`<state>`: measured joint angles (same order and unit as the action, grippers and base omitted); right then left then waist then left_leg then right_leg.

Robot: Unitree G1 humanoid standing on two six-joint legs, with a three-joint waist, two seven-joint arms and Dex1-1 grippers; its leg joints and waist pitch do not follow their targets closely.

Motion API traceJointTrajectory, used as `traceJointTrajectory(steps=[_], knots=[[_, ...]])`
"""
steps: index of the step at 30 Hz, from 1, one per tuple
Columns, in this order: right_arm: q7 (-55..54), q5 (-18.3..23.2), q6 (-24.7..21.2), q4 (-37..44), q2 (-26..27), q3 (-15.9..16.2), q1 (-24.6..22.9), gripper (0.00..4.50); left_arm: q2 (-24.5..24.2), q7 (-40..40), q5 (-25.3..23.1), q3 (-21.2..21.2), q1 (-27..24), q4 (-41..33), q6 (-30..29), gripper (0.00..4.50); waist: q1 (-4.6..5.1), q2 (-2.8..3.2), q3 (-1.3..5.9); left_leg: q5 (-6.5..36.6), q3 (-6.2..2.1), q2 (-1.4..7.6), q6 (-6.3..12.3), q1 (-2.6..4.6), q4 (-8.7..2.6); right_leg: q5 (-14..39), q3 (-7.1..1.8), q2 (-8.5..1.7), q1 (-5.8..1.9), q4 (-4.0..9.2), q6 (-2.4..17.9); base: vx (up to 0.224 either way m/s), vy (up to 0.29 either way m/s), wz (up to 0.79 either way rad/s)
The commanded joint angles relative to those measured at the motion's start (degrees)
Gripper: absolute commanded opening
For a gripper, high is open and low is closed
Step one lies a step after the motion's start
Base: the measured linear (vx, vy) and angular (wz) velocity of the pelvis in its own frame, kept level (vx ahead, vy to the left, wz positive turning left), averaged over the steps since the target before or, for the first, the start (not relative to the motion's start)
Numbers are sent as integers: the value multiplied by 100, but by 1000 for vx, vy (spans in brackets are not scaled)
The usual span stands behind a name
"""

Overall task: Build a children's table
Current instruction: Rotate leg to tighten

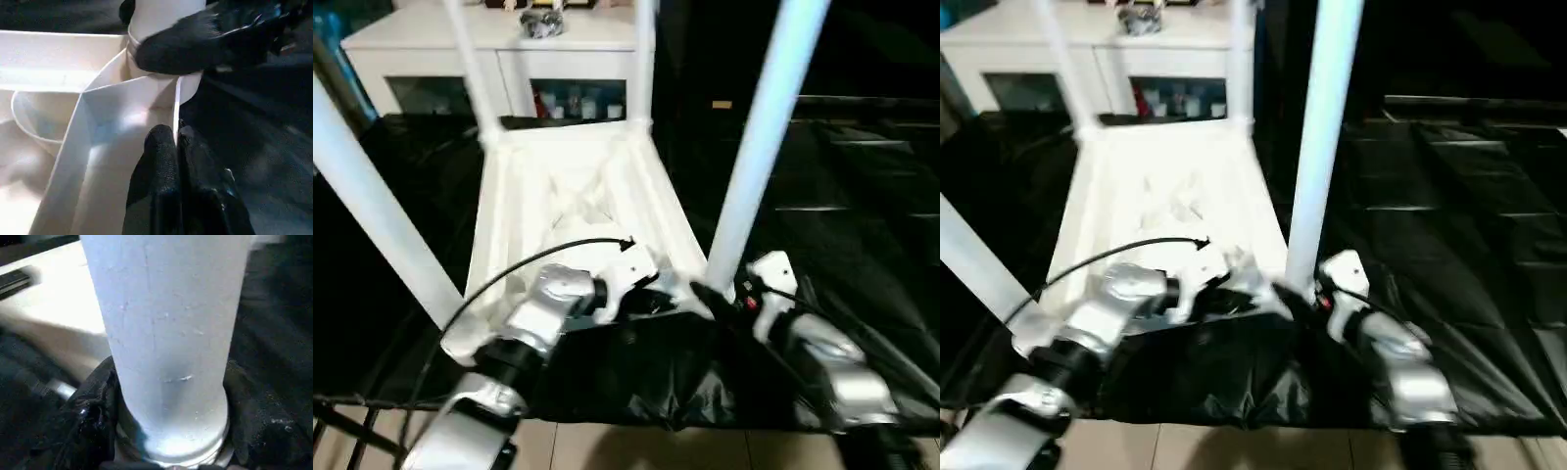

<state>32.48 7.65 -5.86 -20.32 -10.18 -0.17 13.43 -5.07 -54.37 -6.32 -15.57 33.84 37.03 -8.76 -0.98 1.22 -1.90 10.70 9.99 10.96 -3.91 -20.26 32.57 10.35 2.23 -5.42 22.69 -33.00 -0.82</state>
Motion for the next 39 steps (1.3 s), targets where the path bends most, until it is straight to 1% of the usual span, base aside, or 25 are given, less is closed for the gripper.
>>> traceJointTrajectory(steps=[1,2,5,6,7,8,9,11,12,14,16,19,20,21,22,23,25,27,29,31,33,35,36,38,39], knots=[[-224,-114,-139,-101,559,583,151,263,592,244,152,-321,-92,150,15,0,18,-125,139,2084,-82,110,126,-69,-474,3319,-104,-220,-136,590,504,0,0,0],[-391,-212,-83,-150,634,611,208,263,584,268,83,-383,-101,146,38,0,28,-123,144,2144,-78,109,140,-40,-462,3325,-110,-216,-103,603,492,0,0,0],[-737,-474,165,-249,799,592,335,263,584,356,-107,-421,-141,110,35,0,74,-114,146,2182,-80,107,168,-47,-471,3291,-109,-211,-100,610,501,0,0,0],[-655,-446,218,-214,750,595,338,319,549,346,-129,-420,-152,99,55,0,80,-109,148,2211,-78,109,181,-46,-471,3264,-109,-209,-96,610,514,0,0,0],[-626,-435,231,-202,731,600,337,333,540,346,-135,-420,-154,97,60,0,78,-108,144,2221,-79,113,193,-47,-475,3240,-110,-210,-98,610,522,0,0,0],[-497,-424,292,-155,627,629,322,333,487,302,-139,-421,-168,77,95,0,81,-157,139,2223,-73,120,220,-56,-480,3169,-115,-202,-95,608,535,0,0,0],[-381,-405,330,-128,539,633,306,339,445,252,-128,-418,-178,59,119,0,64,-122,149,2209,-78,133,233,-42,-482,3071,-122,-207,-97,592,580,0,0,0],[59,-293,407,-7,306,597,239,354,326,106,-111,-413,-176,76,305,0,51,-120,161,2137,-64,143,266,-44,-473,2820,-134,-204,-103,574,659,0,0,0],[151,-285,417,24,243,587,222,378,293,52,-104,-415,-172,89,356,0,40,-129,167,1969,-40,149,341,-70,-460,2369,-147,-194,-127,532,810,0,0,0],[499,-258,488,113,-16,627,174,386,185,-86,-72,-415,-157,116,614,0,19,-132,178,1797,-26,146,418,-81,-441,2064,-145,-199,-155,503,938,0,0,0],[1001,-135,492,268,-332,656,94,386,55,-320,9,-395,-149,103,789,0,-18,-132,204,1542,-9,151,527,-82,-411,1662,-153,-201,-186,460,1050,0,0,0],[1648,36,430,446,-705,690,-23,386,-87,-632,130,-348,-148,56,857,0,-71,-118,257,994,12,156,749,-99,-346,781,-148,-201,-241,352,1296,0,0,0],[1827,67,431,480,-811,714,-55,386,-125,-731,157,-341,-151,43,866,0,-92,-120,255,785,23,163,851,-95,-324,419,-141,-192,-236,316,1422,0,0,0],[2015,99,424,520,-924,744,-90,386,-173,-837,167,-353,-151,34,900,0,-83,-149,246,753,28,156,891,-110,-322,355,-136,-188,-241,311,1459,0,0,0],[2543,204,374,601,-1213,823,-166,386,-306,-1117,190,-386,-147,9,940,0,-105,-140,246,754,32,156,939,-98,-312,342,-132,-199,-250,304,1503,0,0,0],[2661,198,393,607,-1288,855,-178,386,-337,-1178,200,-389,-142,2,962,0,-120,-130,231,840,32,165,974,-91,-319,498,-130,-207,-244,318,1510,0,0,0],[2924,196,427,603,-1437,909,-181,386,-401,-1332,237,-374,-125,3,1031,0,-136,-136,209,1026,31,189,920,-76,-342,877,-129,-219,-227,357,1478,0,0,0],[3202,300,330,623,-1563,907,-131,386,-505,-1582,311,-356,-107,-33,1066,0,-136,-140,179,1305,20,198,755,-78,-380,1393,-132,-219,-218,392,1374,0,0,0],[3368,384,287,641,-1634,905,-64,386,-622,-1808,336,-408,-113,-61,1146,0,-141,-129,174,1401,13,213,668,-58,-394,1505,-140,-215,-194,403,1336,0,0,0],[3411,404,275,638,-1648,903,-34,361,-659,-1885,343,-435,-120,-77,1172,0,-141,-128,188,1345,15,218,634,-54,-392,1351,-143,-212,-198,380,1377,0,0,0],[3485,449,232,646,-1666,900,-8,351,-692,-1980,360,-465,-125,-101,1173,0,-158,-125,203,1170,33,224,678,-32,-362,884,-151,-205,-196,331,1525,0,0,0],[3595,502,206,637,-1681,911,31,351,-741,-2086,368,-509,-126,-113,1194,0,-183,-125,211,1031,39,217,744,-55,-345,626,-139,-202,-220,295,1588,0,0,0],[3612,501,211,637,-1683,925,38,321,-763,-2129,369,-527,-132,-115,1205,0,-191,-130,208,970,39,216,769,-65,-344,567,-134,-204,-225,287,1592,0,0,0],[3734,506,171,646,-1727,990,39,315,-792,-2194,341,-548,-129,-95,1249,0,-201,-131,208,969,42,214,756,-62,-345,582,-132,-209,-231,290,1600,0,0,0],[3745,504,168,647,-1731,996,37,296,-795,-2200,340,-548,-130,-93,1253,0,-212,-132,206,1030,47,215,740,-55,-345,664,-133,-213,-228,300,1587,0,0,0]])
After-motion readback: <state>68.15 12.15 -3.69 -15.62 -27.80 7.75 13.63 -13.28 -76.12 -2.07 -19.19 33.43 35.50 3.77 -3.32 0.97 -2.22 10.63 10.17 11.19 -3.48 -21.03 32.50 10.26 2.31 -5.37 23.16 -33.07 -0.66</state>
